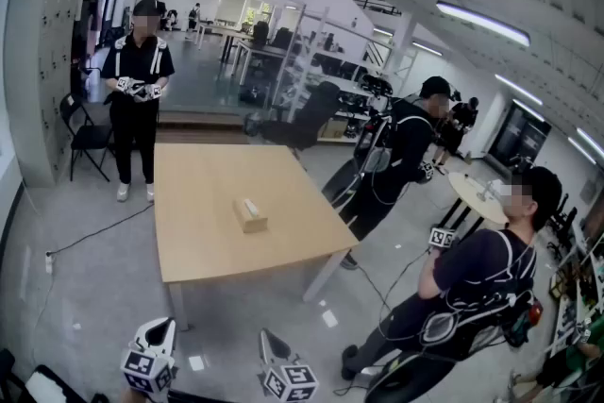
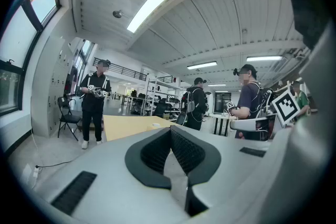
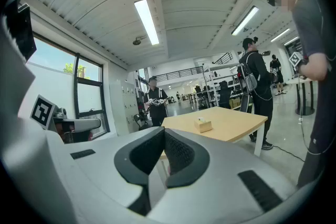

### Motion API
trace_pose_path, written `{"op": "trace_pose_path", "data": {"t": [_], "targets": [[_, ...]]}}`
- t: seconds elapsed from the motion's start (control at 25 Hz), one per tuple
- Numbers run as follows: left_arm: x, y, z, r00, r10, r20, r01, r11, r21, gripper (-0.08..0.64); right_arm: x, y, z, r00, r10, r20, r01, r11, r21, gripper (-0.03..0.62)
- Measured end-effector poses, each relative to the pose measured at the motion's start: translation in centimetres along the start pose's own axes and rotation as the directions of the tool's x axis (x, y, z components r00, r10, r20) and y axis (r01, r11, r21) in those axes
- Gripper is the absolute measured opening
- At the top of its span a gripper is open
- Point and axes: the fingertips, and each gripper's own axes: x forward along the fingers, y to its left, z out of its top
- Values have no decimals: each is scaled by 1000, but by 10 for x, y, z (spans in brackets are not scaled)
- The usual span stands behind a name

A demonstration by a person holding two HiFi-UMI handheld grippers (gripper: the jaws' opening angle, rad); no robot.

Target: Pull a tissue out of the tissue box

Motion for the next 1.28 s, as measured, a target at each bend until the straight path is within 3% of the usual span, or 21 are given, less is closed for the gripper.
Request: {"op": "trace_pose_path", "data": {"t": [0.28, 0.88, 1.08, 1.28], "targets": [[4, 4, -2, 1000, 2, -2, -2, 1000, -3, 8, 5, -2, 0, 1000, 14, 18, -15, 999, 43, 11], [17, 5, 0, 999, 32, -3, -32, 999, -1, 8, 10, -14, -1, 1000, 26, 5, -26, 1000, 6, 11], [32, -10, -2, 999, 54, -6, -53, 995, 82, 8, 9, -33, 9, 999, 35, 5, -35, 999, 9, 11], [45, -28, -4, 997, 71, 5, -71, 997, 5, 8, 6, -50, 10, 998, 65, -11, -65, 998, -15, 11]]}}
